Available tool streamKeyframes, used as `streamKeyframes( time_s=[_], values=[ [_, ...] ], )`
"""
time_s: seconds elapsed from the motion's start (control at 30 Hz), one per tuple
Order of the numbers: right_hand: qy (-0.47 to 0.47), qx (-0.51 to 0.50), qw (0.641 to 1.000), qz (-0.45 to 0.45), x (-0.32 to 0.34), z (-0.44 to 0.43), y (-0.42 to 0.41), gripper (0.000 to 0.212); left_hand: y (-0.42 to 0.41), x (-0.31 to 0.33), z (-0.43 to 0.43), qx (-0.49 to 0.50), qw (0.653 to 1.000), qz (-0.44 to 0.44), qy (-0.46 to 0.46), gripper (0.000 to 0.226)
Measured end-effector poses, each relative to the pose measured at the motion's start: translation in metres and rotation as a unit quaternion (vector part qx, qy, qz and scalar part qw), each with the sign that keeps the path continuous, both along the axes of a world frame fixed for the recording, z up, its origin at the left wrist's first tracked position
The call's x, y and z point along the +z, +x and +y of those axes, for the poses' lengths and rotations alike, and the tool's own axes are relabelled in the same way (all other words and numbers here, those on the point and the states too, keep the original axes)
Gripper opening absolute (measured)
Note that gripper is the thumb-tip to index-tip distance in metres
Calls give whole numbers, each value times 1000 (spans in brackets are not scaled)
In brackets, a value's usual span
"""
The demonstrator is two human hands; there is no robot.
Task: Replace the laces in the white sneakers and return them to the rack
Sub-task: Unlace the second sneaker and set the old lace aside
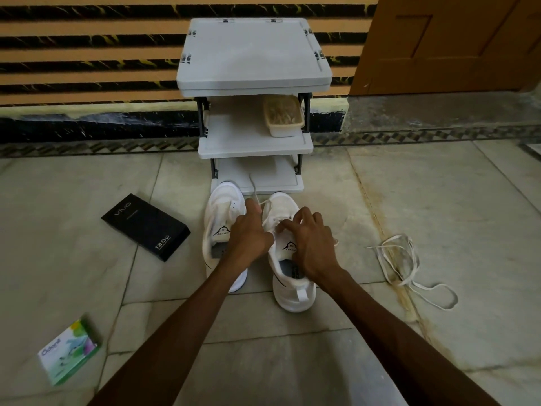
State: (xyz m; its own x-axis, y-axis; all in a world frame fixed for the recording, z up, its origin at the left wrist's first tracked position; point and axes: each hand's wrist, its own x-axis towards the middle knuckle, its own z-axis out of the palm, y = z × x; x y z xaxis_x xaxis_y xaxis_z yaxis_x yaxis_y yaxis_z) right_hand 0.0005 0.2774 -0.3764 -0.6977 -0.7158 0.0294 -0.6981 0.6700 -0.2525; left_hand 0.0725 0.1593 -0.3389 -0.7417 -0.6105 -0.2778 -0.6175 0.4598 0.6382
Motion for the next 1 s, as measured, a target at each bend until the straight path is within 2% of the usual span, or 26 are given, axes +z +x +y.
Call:
streamKeyframes(
  time_s=[0.1, 0.17, 0.23, 0.27, 0.3, 0.33, 0.37, 0.4, 0.43, 0.47, 0.5, 0.53, 0.6, 0.63, 0.67, 0.73, 0.83, 0.93, 1.0],
  values=[
    [-9, 6, 1000, -1, 0, -2, 0, 62, 0, 1, 1, 3, 1000, 1, 4, 51],
    [-6, 9, 1000, -1, -1, -3, 0, 50, 0, 1, 1, 10, 1000, -2, 4, 51],
    [-84, -34, 994, -67, -7, -5, -3, 32, 0, 1, 2, 11, 1000, 1, -3, 50],
    [-164, -104, 971, -141, -7, -6, -5, 22, 0, 1, 2, 10, 1000, 4, -7, 49],
    [-260, -202, 911, -250, -6, -5, -10, 17, 1, 1, 2, 9, 1000, 4, -10, 48],
    [-349, -297, 810, -367, -4, -3, -15, 22, 1, 2, 2, 10, 1000, 2, -12, 47],
    [-396, -363, 704, -464, -4, 0, -21, 28, 2, 1, 3, 11, 1000, 1, -13, 46],
    [-417, -391, 628, -529, -3, 4, -26, 30, 2, 1, 3, 9, 1000, 1, -15, 46],
    [-408, -396, 604, -558, -2, 7, -28, 30, 1, 1, 3, 7, 1000, 2, -17, 46],
    [-391, -386, 617, -564, -2, 7, -29, 32, 1, 1, 3, 7, 1000, 3, -20, 46],
    [-369, -366, 660, -542, -1, 7, -28, 39, 0, 1, 3, 7, 1000, 4, -23, 46],
    [-339, -339, 730, -487, 0, 6, -25, 48, 0, 1, 3, 6, 1000, 5, -25, 46],
    [-228, -254, 893, -293, 3, 4, -19, 62, 0, 0, 4, 1, 1000, 10, -25, 46],
    [-170, -197, 947, -188, 5, 2, -15, 66, 0, 0, 4, -2, 1000, 12, -24, 46],
    [-128, -145, 975, -107, 9, 0, -11, 67, 0, 1, 3, -5, 1000, 10, -22, 47],
    [-62, -64, 996, -14, 14, -6, -6, 61, 0, 2, 3, -10, 1000, 8, -11, 47],
    [5, -23, 999, 42, 10, -16, 0, 35, -2, 2, 2, -12, 1000, 11, -3, 49],
    [35, -4, 995, 89, 9, -22, 2, 30, -2, 1, 2, -13, 1000, 3, -14, 50],
    [14, 11, 997, 79, 10, -21, 1, 30, -1, 1, 1, -11, 1000, -1, -8, 49]
  ],
)
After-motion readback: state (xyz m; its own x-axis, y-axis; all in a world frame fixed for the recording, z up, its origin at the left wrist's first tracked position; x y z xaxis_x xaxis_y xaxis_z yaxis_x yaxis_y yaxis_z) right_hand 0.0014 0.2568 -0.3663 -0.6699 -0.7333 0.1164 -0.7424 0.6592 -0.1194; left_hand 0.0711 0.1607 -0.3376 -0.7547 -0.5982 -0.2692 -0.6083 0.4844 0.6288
